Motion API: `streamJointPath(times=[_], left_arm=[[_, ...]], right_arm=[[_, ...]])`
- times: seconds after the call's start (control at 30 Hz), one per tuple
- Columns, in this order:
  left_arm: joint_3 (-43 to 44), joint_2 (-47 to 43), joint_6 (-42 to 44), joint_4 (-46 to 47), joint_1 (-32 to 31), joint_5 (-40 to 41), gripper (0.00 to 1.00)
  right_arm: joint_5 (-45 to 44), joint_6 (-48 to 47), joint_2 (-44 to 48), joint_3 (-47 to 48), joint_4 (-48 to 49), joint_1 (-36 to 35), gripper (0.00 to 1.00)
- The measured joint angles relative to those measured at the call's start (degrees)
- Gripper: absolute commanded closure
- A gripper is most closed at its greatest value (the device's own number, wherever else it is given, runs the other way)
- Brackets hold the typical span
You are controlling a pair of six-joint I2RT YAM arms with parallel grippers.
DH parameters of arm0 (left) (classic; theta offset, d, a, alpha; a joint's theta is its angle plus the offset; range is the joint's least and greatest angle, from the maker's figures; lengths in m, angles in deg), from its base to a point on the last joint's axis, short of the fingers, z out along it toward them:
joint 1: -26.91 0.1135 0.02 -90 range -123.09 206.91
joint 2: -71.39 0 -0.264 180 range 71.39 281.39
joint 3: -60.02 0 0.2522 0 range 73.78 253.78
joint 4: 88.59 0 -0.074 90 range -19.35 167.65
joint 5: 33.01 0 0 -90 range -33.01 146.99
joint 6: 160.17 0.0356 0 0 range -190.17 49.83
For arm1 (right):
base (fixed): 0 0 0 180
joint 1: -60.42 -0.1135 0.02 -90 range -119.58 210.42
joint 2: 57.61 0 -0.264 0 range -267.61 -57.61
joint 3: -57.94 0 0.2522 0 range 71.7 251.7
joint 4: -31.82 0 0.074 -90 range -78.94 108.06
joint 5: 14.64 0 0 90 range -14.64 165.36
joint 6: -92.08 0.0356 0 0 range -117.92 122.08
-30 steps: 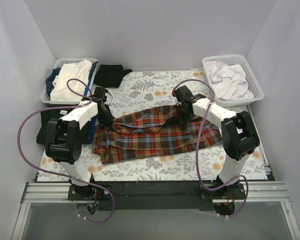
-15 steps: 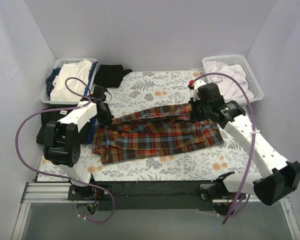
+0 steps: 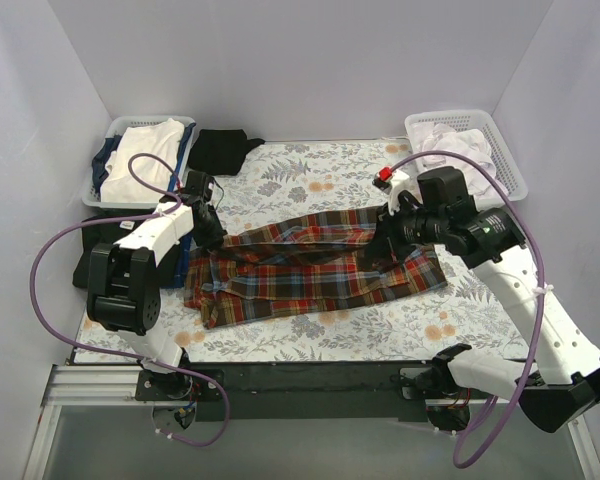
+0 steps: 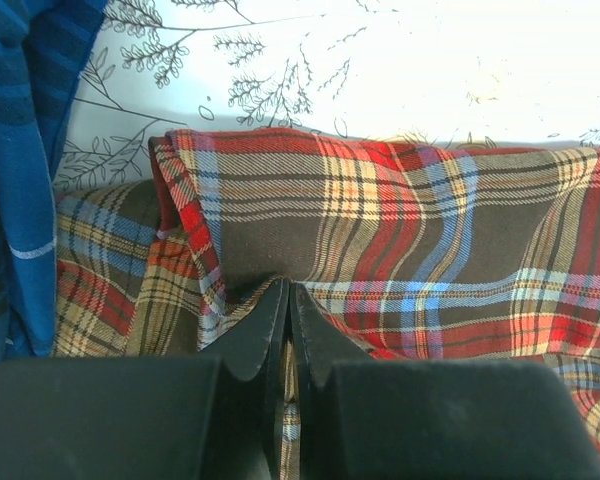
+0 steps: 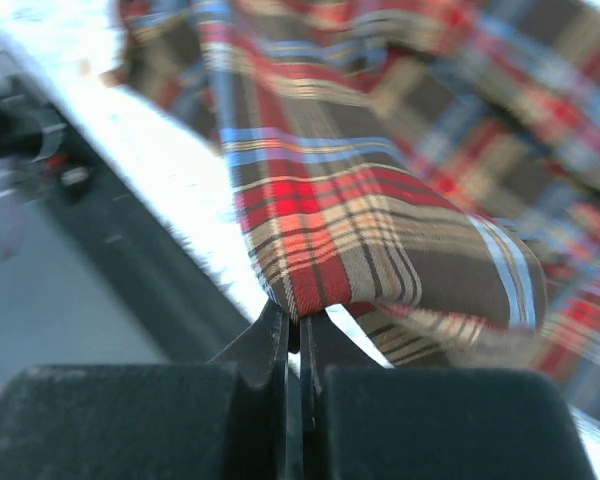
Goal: Fold and stack the long sleeve shirts
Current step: Fold the shirt
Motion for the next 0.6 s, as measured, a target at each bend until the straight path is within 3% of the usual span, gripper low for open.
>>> streamJointPath(times=[0.17,0.33,0.6], left_arm=[[2.0,0.9,0.7,0.1,0.0,0.7,0.97],[5.6,4.0,1.7,1.5,0.0,1.8,0.96],[6.2,9.2,2.7,2.7,0.0,1.9,0.95]], right_arm=[[10.6,3.5,-0.2,-1.5,-0.9,0.0,0.99],[11.4,7.0,-0.3,-6.3,-0.9,0.7,0.99],[9.0,9.6,-5.2,-17.2,4.3,14.4,0.99]])
